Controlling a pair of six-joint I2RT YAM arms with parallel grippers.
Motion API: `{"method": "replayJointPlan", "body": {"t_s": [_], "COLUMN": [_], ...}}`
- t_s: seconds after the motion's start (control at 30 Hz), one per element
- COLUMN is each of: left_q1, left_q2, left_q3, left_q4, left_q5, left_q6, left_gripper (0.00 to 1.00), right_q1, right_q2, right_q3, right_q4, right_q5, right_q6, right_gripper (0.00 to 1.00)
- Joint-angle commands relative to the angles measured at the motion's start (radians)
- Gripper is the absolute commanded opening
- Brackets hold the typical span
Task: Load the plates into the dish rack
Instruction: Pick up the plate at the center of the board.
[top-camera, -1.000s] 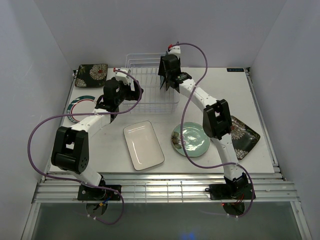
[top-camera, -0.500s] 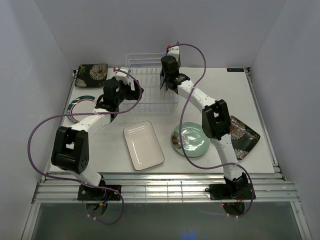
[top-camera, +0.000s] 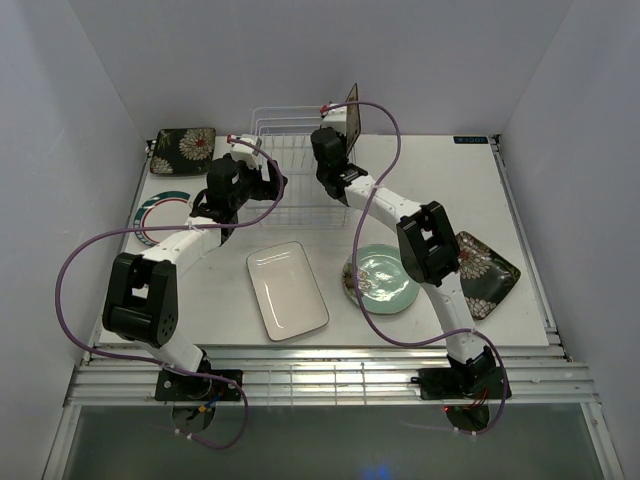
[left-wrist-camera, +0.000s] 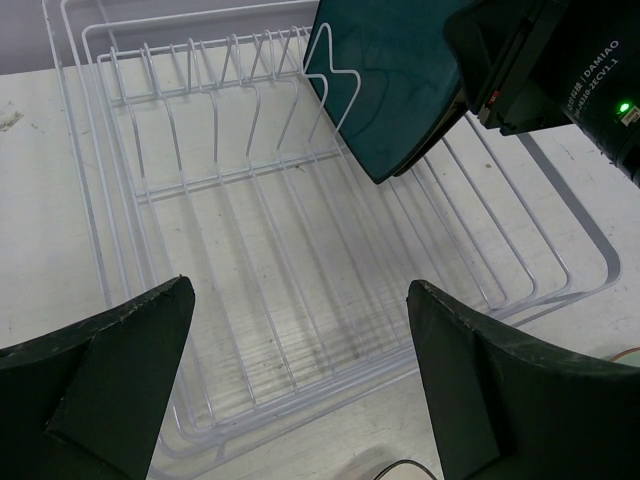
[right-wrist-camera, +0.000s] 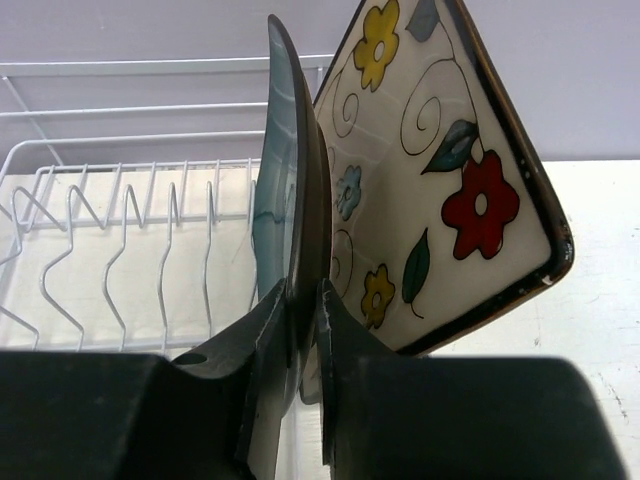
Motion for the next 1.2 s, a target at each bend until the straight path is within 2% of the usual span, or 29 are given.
{"method": "replayJointPlan", "body": {"t_s": [0.0,0.47,0.73,0.9,1.0,1.17], "left_q1": [0.005,0.005,0.005,0.005,0.005,0.006], "left_q2": [-0.017,-0.022,-0.023,-0.022,-0.019,-0.019], "left_q3": [0.031,0.03,0.028,0.028,0.028,0.03], "left_q4": [-0.007,-0.008,-0.009,-0.007,-0.008,-0.009], "left_q5": [0.011,0.008,0.009,0.011,0.015,0.012], "left_q6": [0.0,0.0,0.0,0.0,0.0,0.0], "left_gripper": [0.98,0.98,0.98,0.98,0.98,0.98], "right_q1": [0.024,0.024,0.027,0.044,0.045,0.045], "right_q2": [-0.076,-0.042,-0.07,-0.11,-0.104,-0.065], "right_q3": [-0.018,0.01,-0.104,-0.236,-0.251,-0.199], "right_q4": [0.122,0.163,0.314,0.502,0.551,0.533], "right_q5": [0.023,0.035,0.053,0.081,0.089,0.085], "right_q6": [-0.044,-0.062,-0.085,-0.143,-0.17,-0.178], "right_gripper": [0.08,0.08,0.08,0.08,0.08,0.08]}}
